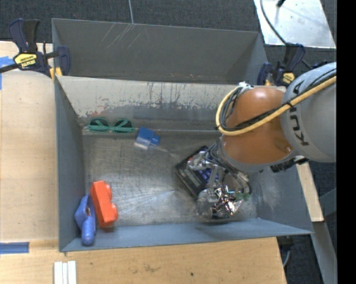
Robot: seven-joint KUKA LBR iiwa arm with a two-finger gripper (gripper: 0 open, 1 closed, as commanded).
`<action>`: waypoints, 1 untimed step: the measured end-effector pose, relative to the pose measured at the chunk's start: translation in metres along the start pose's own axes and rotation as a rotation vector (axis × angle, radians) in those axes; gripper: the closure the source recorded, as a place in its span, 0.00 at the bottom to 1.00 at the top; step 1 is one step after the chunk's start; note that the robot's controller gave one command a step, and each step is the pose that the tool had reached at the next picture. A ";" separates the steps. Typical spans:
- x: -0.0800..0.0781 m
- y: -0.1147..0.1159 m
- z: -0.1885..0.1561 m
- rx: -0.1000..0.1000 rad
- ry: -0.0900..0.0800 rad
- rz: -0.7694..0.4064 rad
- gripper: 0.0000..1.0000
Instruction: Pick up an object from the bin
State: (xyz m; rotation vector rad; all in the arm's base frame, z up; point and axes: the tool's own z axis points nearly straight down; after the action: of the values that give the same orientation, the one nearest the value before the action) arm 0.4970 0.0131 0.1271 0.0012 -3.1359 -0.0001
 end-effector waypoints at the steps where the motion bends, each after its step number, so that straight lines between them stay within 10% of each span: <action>1: -0.002 0.000 -0.004 0.000 -0.008 0.000 0.00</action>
Offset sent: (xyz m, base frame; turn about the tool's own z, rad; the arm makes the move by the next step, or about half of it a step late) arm 0.0524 -0.0417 -0.0571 0.0568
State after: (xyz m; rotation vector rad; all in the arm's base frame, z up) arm 0.4991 0.0130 0.1308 0.0006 -3.1439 -0.0004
